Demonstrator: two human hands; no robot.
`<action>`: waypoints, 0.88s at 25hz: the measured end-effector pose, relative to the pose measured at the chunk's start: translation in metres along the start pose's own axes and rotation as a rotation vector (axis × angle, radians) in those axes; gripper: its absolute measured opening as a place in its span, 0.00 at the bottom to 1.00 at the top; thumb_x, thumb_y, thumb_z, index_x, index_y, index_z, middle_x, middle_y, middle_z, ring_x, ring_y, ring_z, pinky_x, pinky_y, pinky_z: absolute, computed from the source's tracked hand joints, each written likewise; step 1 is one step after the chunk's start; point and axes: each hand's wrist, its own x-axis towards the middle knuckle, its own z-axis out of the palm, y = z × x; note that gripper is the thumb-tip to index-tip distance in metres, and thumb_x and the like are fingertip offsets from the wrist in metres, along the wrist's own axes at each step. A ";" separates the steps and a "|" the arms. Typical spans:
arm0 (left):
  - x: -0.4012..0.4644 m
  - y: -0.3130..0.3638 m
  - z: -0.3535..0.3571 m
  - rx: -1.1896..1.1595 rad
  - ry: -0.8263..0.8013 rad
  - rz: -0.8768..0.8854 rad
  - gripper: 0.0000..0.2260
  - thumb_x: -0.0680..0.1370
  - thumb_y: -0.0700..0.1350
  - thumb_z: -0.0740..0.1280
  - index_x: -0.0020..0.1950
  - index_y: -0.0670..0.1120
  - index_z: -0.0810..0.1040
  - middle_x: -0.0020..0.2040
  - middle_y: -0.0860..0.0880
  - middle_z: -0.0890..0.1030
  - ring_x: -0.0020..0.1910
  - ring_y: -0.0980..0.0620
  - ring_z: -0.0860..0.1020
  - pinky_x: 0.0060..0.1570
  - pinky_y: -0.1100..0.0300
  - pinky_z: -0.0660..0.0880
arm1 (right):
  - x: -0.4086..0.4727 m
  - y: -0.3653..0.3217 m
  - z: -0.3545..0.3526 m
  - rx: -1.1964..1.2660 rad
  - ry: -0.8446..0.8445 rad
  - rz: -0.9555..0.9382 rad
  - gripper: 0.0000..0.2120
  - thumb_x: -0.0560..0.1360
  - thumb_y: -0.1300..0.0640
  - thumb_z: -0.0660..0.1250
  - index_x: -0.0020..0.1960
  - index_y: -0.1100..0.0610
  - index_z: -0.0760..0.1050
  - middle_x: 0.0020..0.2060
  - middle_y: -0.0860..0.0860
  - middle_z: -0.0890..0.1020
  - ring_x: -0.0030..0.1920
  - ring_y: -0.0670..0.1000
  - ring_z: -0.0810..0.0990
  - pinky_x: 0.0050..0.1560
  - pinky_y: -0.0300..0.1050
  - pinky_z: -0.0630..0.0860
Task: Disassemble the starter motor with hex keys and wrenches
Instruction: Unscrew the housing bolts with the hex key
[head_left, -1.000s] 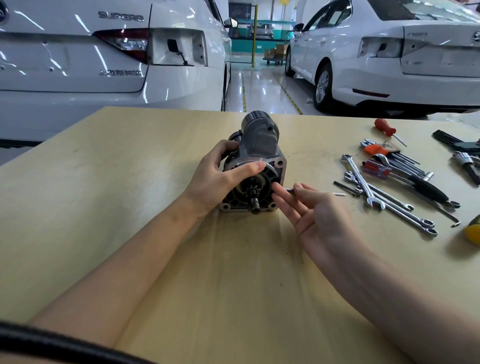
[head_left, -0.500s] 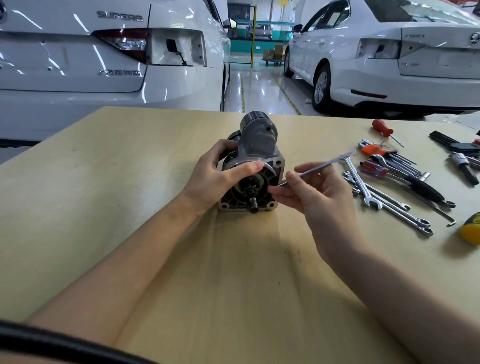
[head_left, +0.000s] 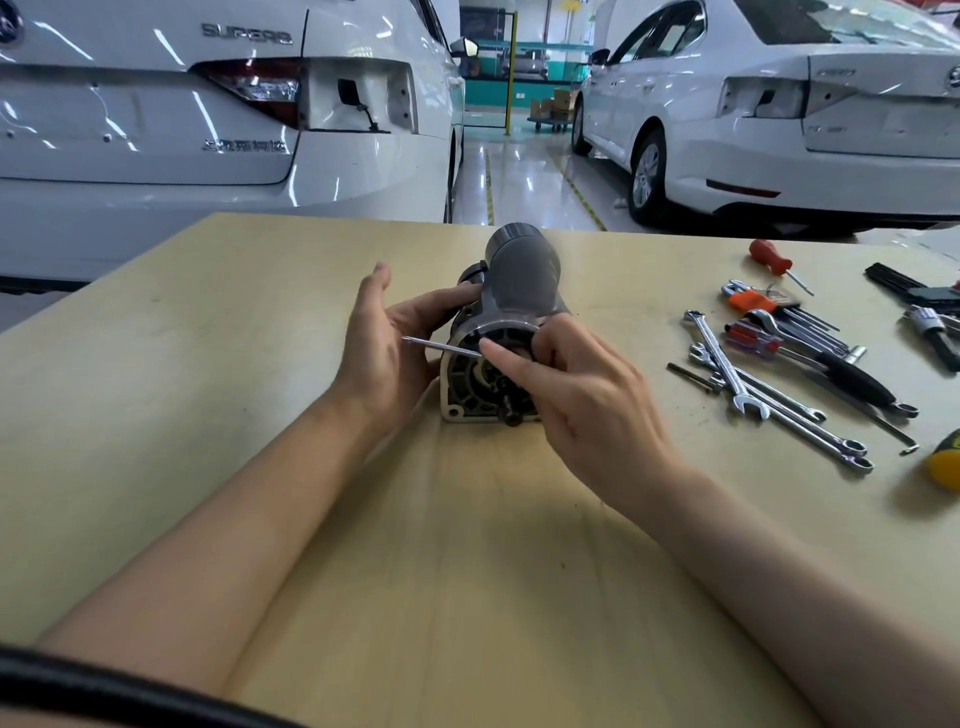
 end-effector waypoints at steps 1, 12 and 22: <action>0.001 0.002 -0.003 -0.021 -0.010 -0.016 0.34 0.81 0.61 0.42 0.58 0.38 0.79 0.60 0.40 0.81 0.57 0.44 0.80 0.62 0.50 0.71 | 0.000 0.000 0.001 -0.010 -0.017 -0.013 0.23 0.68 0.76 0.69 0.60 0.60 0.80 0.37 0.58 0.73 0.35 0.56 0.73 0.33 0.49 0.74; 0.004 -0.004 0.007 0.372 -0.014 0.147 0.18 0.75 0.55 0.62 0.51 0.43 0.82 0.48 0.50 0.83 0.50 0.54 0.79 0.51 0.57 0.74 | -0.003 -0.008 -0.012 1.016 0.351 1.000 0.06 0.78 0.64 0.61 0.44 0.55 0.71 0.30 0.45 0.75 0.28 0.45 0.71 0.32 0.39 0.70; -0.001 -0.005 0.016 0.410 0.049 0.186 0.13 0.74 0.41 0.71 0.57 0.38 0.78 0.49 0.43 0.82 0.47 0.49 0.81 0.54 0.55 0.77 | 0.000 -0.006 -0.010 1.441 0.475 1.389 0.11 0.79 0.70 0.55 0.41 0.59 0.66 0.28 0.54 0.73 0.23 0.49 0.75 0.27 0.41 0.76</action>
